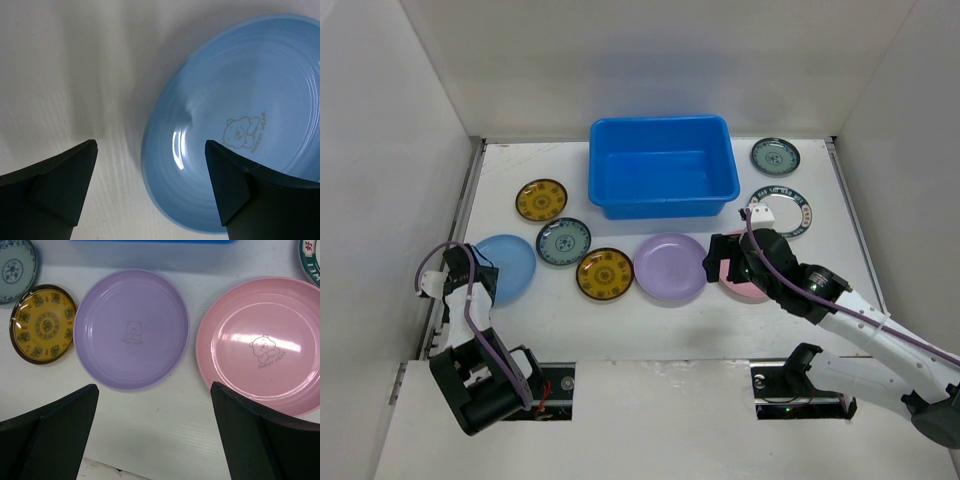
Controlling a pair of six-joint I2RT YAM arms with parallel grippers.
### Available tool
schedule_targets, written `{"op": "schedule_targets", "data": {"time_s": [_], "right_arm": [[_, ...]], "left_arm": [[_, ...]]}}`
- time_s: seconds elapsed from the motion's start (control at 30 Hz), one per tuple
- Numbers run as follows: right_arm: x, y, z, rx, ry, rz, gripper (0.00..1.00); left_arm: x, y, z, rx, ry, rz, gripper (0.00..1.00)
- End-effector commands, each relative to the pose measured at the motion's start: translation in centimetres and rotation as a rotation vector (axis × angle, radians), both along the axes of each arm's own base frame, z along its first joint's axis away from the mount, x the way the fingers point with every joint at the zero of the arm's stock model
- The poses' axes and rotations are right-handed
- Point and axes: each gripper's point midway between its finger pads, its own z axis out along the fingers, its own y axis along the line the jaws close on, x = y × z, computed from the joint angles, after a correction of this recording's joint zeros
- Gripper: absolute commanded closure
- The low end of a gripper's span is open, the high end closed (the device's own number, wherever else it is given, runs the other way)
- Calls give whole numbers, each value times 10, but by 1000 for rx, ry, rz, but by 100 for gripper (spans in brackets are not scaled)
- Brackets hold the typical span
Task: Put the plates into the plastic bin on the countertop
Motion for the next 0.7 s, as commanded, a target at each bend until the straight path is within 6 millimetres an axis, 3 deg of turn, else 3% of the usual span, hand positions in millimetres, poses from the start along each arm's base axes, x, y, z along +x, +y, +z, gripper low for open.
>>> {"op": "schedule_targets", "data": {"time_s": [0.0,0.2,0.33,0.67], "right_arm": [[-1,6,15,38,-28,16,0],[0,7,14,35,-23,15,0],[0,10,15,38,-21,27,0],[0,10,16,44,-30,31,0]], "left_arm": [[4,4,-7,-7,-19,24,13],[10,10,-16,-15,-4,28,21],[15,14,-20,-16,8,31,33],[17,14,-27,-26,68,32,90]]}}
